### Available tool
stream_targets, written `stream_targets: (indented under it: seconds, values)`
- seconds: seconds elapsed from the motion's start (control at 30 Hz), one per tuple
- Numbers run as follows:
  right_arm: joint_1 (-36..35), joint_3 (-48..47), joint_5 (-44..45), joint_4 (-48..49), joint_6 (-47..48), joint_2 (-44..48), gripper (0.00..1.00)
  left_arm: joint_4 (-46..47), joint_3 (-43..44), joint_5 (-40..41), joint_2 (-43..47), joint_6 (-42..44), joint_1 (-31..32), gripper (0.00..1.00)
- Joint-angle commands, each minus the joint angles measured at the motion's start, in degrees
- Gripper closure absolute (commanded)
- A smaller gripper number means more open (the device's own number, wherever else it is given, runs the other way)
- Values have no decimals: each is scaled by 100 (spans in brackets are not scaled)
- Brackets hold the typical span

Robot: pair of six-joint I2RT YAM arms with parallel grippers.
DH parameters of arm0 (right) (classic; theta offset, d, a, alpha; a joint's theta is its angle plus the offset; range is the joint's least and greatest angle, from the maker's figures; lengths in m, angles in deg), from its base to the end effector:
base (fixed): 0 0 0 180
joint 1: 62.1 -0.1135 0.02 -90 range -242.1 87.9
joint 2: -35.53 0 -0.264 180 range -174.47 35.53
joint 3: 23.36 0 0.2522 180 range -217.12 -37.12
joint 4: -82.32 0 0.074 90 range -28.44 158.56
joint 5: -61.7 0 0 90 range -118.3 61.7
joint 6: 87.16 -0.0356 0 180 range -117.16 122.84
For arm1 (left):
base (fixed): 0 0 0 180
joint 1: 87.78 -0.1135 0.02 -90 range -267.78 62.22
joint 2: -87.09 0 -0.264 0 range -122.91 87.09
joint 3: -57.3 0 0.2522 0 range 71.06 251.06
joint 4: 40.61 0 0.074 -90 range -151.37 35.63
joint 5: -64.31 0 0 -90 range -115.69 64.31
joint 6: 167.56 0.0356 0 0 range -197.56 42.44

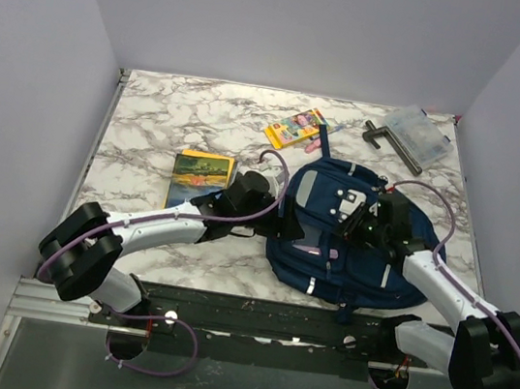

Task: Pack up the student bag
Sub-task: Place the stationery in the student bag.

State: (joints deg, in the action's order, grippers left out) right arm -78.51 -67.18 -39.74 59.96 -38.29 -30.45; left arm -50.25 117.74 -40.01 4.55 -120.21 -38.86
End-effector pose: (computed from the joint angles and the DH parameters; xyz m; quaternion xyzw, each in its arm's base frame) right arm 0.2126 0.0700 0.1832 0.1588 0.9047 0.2657 0.2929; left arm 0.1982 -0.2407 0.2233 0.1080 0.8621 -0.4221 0.2588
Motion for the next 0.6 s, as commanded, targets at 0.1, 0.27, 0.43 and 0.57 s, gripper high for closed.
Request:
stream_targets:
  seconds: [0.1, 0.27, 0.43, 0.57]
  values:
    - [-134, -908, 511, -1624, 447, -78, 66, 286, 103, 207, 275, -114, 86, 28]
    - [-170, -1550, 1085, -2741, 571, -98, 62, 296, 438, -332, -66, -108, 164, 30]
    - [-329, -1891, 1585, -3360, 726, -724, 70, 301, 1048, -948, -588, -119, 466, 37]
    - [-934, -2090, 2052, -3421, 551, -1086, 74, 335, 1345, -1346, -997, -314, 544, 48]
